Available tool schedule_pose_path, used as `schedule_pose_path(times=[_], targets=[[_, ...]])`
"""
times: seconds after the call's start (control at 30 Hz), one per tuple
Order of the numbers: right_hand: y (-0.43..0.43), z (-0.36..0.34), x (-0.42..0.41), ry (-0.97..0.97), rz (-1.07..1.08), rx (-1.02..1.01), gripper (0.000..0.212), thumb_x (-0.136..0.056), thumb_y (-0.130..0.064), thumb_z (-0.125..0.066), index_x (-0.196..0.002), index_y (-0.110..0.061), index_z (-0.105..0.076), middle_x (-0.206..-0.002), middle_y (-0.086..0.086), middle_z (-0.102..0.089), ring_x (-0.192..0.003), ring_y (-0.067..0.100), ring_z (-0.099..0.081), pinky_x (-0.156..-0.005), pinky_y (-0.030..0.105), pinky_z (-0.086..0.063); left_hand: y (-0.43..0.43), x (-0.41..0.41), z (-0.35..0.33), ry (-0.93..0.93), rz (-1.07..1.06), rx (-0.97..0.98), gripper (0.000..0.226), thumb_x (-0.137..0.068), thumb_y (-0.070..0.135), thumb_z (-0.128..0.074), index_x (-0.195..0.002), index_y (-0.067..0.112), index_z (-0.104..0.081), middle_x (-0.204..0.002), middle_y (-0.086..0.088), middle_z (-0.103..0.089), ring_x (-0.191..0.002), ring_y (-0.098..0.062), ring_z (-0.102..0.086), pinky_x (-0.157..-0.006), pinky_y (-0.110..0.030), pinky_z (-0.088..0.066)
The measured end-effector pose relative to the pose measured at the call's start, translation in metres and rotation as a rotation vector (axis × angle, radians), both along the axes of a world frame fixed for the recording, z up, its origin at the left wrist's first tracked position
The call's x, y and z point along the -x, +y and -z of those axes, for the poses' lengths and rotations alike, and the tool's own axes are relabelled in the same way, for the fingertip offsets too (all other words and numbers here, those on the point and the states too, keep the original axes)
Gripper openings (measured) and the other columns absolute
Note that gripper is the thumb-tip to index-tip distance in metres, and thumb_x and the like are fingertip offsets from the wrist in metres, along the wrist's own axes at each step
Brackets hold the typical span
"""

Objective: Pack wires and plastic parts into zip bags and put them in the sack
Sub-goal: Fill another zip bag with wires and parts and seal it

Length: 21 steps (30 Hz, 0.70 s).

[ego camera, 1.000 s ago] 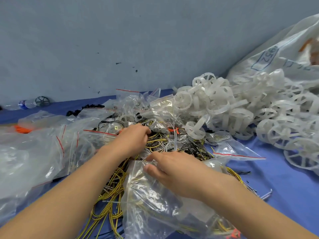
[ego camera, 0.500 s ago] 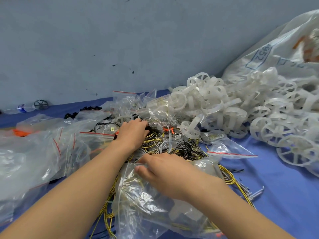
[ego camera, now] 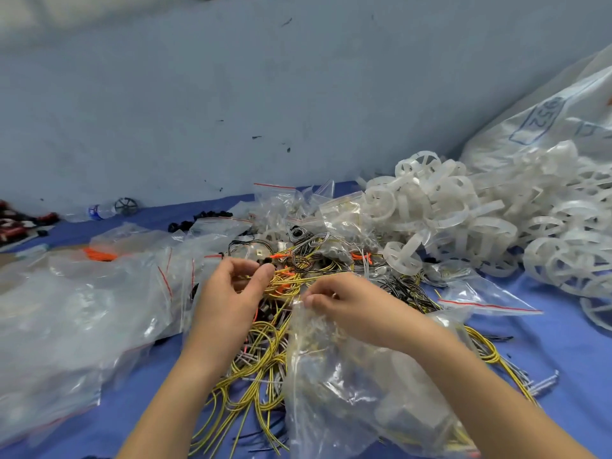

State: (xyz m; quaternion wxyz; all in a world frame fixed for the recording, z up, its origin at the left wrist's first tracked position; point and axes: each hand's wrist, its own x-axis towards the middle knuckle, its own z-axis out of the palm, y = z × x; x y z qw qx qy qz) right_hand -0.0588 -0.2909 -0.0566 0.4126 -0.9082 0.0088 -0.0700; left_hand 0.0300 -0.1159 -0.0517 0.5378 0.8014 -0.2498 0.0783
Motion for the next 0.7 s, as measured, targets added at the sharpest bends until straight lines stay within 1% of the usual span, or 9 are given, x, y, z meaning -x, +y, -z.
schedule_pose_path(times=[0.1, 0.2, 0.27, 0.33, 0.43, 0.47, 0.57, 0.63, 0.7], targets=[[-0.011, -0.009, 0.006, -0.074, 0.084, -0.088, 0.016, -0.099, -0.030, -0.053, -0.092, -0.028, -0.067, -0.076, -0.012, -0.063, -0.063, 0.007, -0.053, -0.058, 0.030, -0.045, 0.012, 0.011, -0.007, 0.120, 0.084, 0.065, 0.025, -0.081, 0.044, -0.069, -0.103, 0.039, -0.057, -0.096, 0.016, -0.067, -0.087, 0.001, -0.066, -0.072, -0.018, -0.051], [-0.020, -0.019, 0.015, -0.165, 0.171, -0.122, 0.014, -0.098, -0.029, -0.056, -0.096, -0.026, -0.070, -0.078, -0.016, -0.065, -0.071, -0.001, -0.058, -0.070, 0.023, -0.047, 0.014, 0.019, -0.018, 0.232, 0.237, 0.088, 0.035, -0.074, 0.041, -0.070, -0.108, 0.037, -0.063, -0.105, 0.009, -0.072, -0.092, -0.005, -0.070, -0.077, -0.024, -0.057], [-0.024, -0.024, 0.020, -0.210, 0.220, -0.157, 0.012, -0.097, -0.029, -0.058, -0.093, -0.029, -0.069, -0.073, -0.022, -0.065, -0.073, -0.004, -0.058, -0.072, 0.017, -0.046, 0.013, 0.029, -0.021, 0.227, 0.310, 0.052, 0.033, -0.073, 0.039, -0.071, -0.106, 0.035, -0.067, -0.104, 0.013, -0.073, -0.092, -0.004, -0.070, -0.074, -0.019, -0.056], [-0.025, -0.027, 0.025, -0.262, 0.252, -0.139, 0.011, -0.096, -0.030, -0.060, -0.089, -0.033, -0.069, -0.066, -0.029, -0.062, -0.069, -0.007, -0.057, -0.065, 0.010, -0.041, 0.009, 0.041, -0.024, 0.190, 0.366, 0.041, 0.031, -0.075, 0.035, -0.071, -0.106, 0.033, -0.068, -0.102, 0.014, -0.073, -0.092, -0.003, -0.070, -0.074, -0.012, -0.052], [-0.025, -0.029, 0.032, -0.332, 0.277, -0.150, 0.011, -0.094, -0.030, -0.062, -0.088, -0.034, -0.071, -0.069, -0.027, -0.064, -0.070, -0.004, -0.059, -0.066, 0.015, -0.043, 0.001, 0.055, -0.028, 0.172, 0.445, 0.067, 0.028, -0.075, 0.034, -0.071, -0.103, 0.032, -0.070, -0.098, 0.006, -0.074, -0.086, -0.008, -0.071, -0.071, -0.015, -0.054], [-0.024, -0.029, 0.034, -0.355, 0.275, -0.167, 0.011, -0.094, -0.029, -0.063, -0.088, -0.034, -0.071, -0.072, -0.026, -0.066, -0.071, -0.004, -0.060, -0.067, 0.015, -0.043, -0.001, 0.058, -0.028, 0.220, 0.477, 0.105, 0.026, -0.075, 0.033, -0.071, -0.101, 0.029, -0.071, -0.097, 0.001, -0.075, -0.083, -0.013, -0.072, -0.069, -0.018, -0.055], [-0.025, -0.028, 0.040, -0.389, 0.267, -0.207, 0.013, -0.094, -0.024, -0.064, -0.087, -0.034, -0.071, -0.077, -0.025, -0.068, -0.075, -0.004, -0.062, -0.070, 0.014, -0.044, -0.007, 0.066, -0.029, 0.563, 0.576, 0.253, 0.026, -0.076, 0.027, -0.074, -0.100, 0.017, -0.074, -0.099, -0.015, -0.072, -0.089, -0.032, -0.073, -0.067, -0.032, -0.060], [-0.028, -0.027, 0.042, -0.395, 0.269, -0.228, 0.013, -0.094, -0.020, -0.064, -0.090, -0.029, -0.073, -0.077, -0.023, -0.068, -0.075, -0.003, -0.061, -0.070, 0.015, -0.044, -0.011, 0.067, -0.029, 0.614, 0.559, 0.282, 0.027, -0.078, 0.026, -0.072, -0.102, 0.016, -0.073, -0.100, -0.016, -0.072, -0.092, -0.033, -0.072, -0.068, -0.033, -0.060], [-0.031, -0.025, 0.042, -0.395, 0.278, -0.261, 0.012, -0.094, -0.019, -0.064, -0.091, -0.025, -0.074, -0.074, -0.020, -0.067, -0.070, -0.003, -0.058, -0.067, 0.013, -0.043, -0.014, 0.061, -0.030, 0.513, 0.434, 0.321, 0.029, -0.079, 0.028, -0.068, -0.106, 0.017, -0.070, -0.098, -0.011, -0.072, -0.091, -0.027, -0.073, -0.068, -0.031, -0.060]])
